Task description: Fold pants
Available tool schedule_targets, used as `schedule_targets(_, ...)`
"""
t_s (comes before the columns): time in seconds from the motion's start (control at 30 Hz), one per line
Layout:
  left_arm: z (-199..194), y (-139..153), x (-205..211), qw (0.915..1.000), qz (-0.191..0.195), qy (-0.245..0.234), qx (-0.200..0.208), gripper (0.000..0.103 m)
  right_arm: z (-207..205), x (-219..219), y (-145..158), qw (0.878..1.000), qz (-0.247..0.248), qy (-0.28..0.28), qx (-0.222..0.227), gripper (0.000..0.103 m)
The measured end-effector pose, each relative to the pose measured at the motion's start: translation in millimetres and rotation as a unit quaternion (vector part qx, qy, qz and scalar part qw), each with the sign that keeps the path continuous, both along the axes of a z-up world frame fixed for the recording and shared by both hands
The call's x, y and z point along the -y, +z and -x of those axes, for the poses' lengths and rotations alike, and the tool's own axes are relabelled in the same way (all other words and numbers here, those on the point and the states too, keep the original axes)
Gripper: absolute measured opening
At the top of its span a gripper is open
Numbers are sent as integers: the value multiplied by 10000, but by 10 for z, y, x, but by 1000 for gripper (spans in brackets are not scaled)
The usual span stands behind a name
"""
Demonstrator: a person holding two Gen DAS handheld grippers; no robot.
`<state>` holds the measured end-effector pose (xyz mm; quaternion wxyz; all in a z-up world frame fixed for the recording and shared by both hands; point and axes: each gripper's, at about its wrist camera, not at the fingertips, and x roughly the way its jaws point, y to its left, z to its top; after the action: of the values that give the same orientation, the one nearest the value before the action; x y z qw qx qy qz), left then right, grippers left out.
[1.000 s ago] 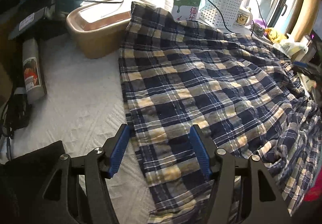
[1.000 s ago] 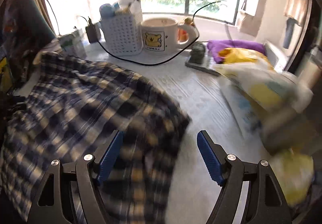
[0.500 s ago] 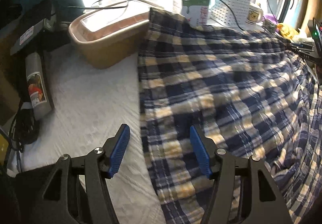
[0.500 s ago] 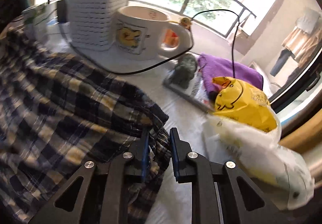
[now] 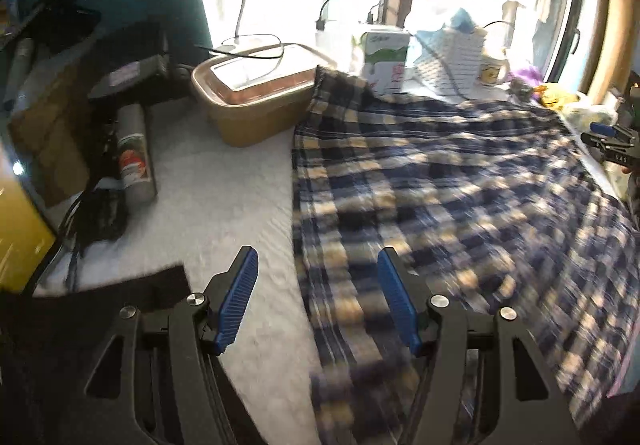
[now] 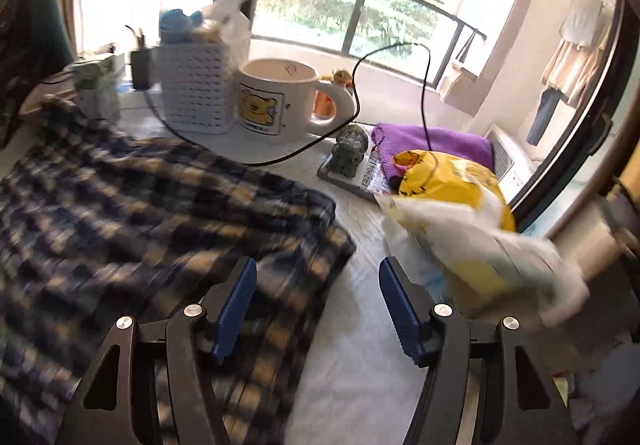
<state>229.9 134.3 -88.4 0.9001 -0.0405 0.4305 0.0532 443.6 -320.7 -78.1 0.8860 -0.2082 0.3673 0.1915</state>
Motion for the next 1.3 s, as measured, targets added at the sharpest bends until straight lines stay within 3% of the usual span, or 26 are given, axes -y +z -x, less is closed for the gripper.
schedule_targets(0.27, 679, 38, 409, 9996, 136, -213, 127, 62, 944, 228, 175, 9997, -225, 18, 135, 66)
schedule_targets(0.4, 1014, 15, 606, 9992, 1, -344, 179, 62, 1434, 294, 225, 9994, -279, -12, 227, 66)
schedule_targets(0.63, 1576, -86, 876, 9983, 100, -506, 270, 62, 2128, 342, 263, 9972, -694, -186, 222, 66)
schedule_targets(0.73, 1794, -70, 963, 9973, 397, -525, 331, 62, 2394, 309, 227, 9962, -839, -199, 138, 66)
schedule_targets(0.83, 1955, -21, 1113, 9956, 451, -670, 466, 62, 2596, 285, 212, 9940, -1074, -216, 55, 66)
schedule_targets(0.93, 2022, -84, 1356, 9933, 119, -1083, 390, 62, 2755, 256, 207, 9928, -1174, -215, 53, 67)
schedule_targets(1.13, 2050, -218, 1751, 9844, -299, -1716, 228, 62, 2864, 316, 194, 9934, -1113, -276, 84, 80)
schedule_targets(1.3, 1955, -372, 1850, 9828, -375, -1806, -59, 62, 2846, 479, 172, 9923, -1144, -460, 89, 80)
